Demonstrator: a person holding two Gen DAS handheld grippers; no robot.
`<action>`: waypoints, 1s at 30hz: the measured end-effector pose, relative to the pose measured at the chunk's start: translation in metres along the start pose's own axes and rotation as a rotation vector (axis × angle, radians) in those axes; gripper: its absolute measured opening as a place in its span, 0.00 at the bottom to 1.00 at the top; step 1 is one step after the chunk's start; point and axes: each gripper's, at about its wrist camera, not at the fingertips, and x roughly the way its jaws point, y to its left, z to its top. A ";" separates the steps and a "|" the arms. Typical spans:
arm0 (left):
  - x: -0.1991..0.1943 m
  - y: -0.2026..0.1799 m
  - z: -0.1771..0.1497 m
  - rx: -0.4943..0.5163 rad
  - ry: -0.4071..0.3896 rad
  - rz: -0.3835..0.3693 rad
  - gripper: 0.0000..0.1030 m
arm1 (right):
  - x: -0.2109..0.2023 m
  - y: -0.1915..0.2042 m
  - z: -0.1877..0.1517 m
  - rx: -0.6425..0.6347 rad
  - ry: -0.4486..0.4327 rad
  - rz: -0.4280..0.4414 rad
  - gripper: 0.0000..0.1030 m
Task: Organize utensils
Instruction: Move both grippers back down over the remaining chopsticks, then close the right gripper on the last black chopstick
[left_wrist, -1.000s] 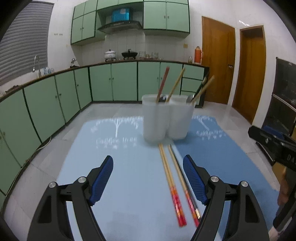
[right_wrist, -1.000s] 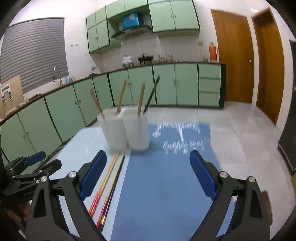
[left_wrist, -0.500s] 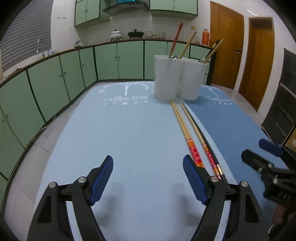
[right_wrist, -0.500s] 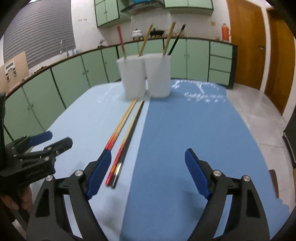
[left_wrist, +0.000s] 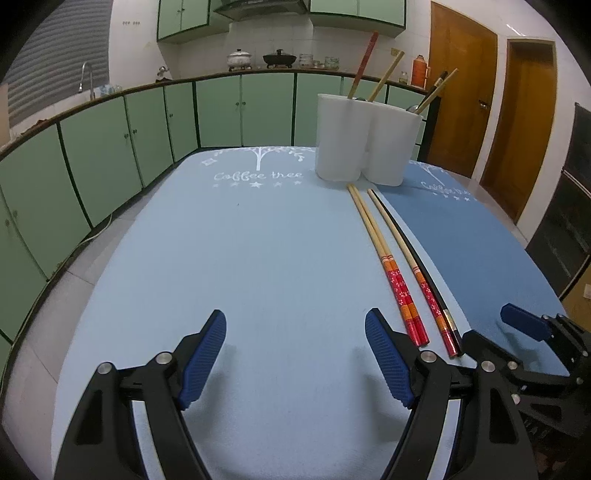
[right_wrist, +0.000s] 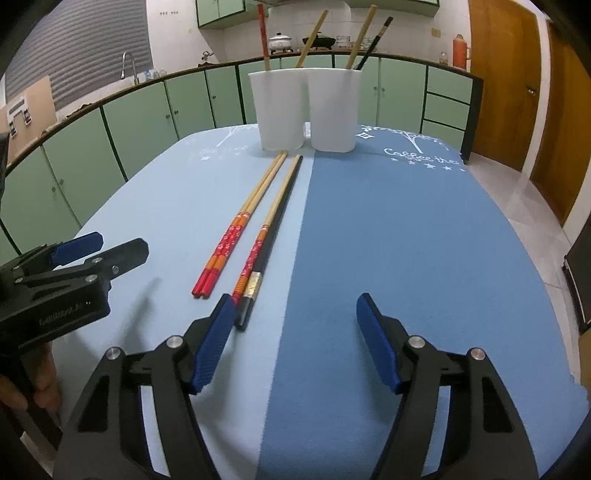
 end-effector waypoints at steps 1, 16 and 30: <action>0.000 0.000 0.000 -0.003 0.000 -0.001 0.74 | 0.001 0.001 0.001 -0.006 0.003 -0.002 0.63; 0.001 0.001 0.000 -0.011 0.002 -0.008 0.74 | -0.001 -0.012 0.001 0.028 0.006 -0.038 0.55; 0.000 -0.013 0.000 0.033 0.014 -0.038 0.74 | 0.003 -0.007 0.003 -0.002 0.032 0.022 0.06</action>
